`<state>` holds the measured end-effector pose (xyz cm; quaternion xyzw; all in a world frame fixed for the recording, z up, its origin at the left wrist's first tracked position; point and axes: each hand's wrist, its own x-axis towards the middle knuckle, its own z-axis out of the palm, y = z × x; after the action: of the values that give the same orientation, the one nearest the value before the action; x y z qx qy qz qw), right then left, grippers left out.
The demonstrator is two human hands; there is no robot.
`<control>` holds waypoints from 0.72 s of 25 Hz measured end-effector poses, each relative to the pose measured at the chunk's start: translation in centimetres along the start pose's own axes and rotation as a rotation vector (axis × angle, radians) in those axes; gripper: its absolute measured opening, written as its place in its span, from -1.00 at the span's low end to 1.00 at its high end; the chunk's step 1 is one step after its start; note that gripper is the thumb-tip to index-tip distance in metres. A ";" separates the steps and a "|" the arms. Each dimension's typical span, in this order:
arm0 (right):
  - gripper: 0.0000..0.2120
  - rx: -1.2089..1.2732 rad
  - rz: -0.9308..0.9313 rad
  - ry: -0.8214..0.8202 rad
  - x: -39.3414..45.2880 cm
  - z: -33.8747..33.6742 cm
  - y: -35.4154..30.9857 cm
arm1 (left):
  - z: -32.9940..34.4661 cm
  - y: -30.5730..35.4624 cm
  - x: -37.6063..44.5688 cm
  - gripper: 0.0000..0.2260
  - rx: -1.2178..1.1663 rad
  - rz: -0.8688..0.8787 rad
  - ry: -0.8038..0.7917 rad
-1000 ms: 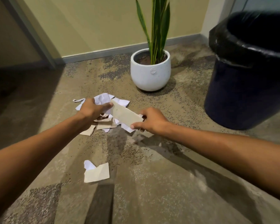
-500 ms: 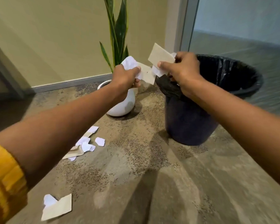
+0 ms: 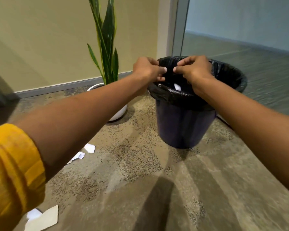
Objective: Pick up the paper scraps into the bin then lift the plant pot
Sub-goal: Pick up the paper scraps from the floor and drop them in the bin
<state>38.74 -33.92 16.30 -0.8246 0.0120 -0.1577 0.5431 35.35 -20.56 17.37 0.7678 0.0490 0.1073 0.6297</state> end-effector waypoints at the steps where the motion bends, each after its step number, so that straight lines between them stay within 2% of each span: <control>1: -0.80 0.005 -0.015 0.009 -0.1 0.0 -0.1 | -0.2 0.1 -0.2 -0.70 0.005 0.009 -0.003; 6: -0.93 -0.040 -0.207 -0.083 -3.4 2.1 -2.0 | -4.5 -1.1 -1.5 -0.89 0.110 0.064 -0.019; 10: -0.90 -0.036 -0.327 -0.262 -7.2 5.7 -3.9 | -9.2 -2.9 -3.3 -0.88 0.221 0.052 -0.014; 14: -0.93 -0.035 -0.324 -0.482 -11.1 10.1 -4.1 | -13.4 -5.1 -5.2 -0.90 0.343 0.005 0.009; 18: -0.87 -0.069 -0.283 -0.613 -14.7 15.2 -2.6 | -18.1 -9.2 -8.0 -0.91 0.421 -0.092 0.022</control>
<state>28.51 -16.45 9.54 -0.8451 -0.2611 0.0243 0.4659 24.06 -3.04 10.86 0.8782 0.1122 0.0744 0.4591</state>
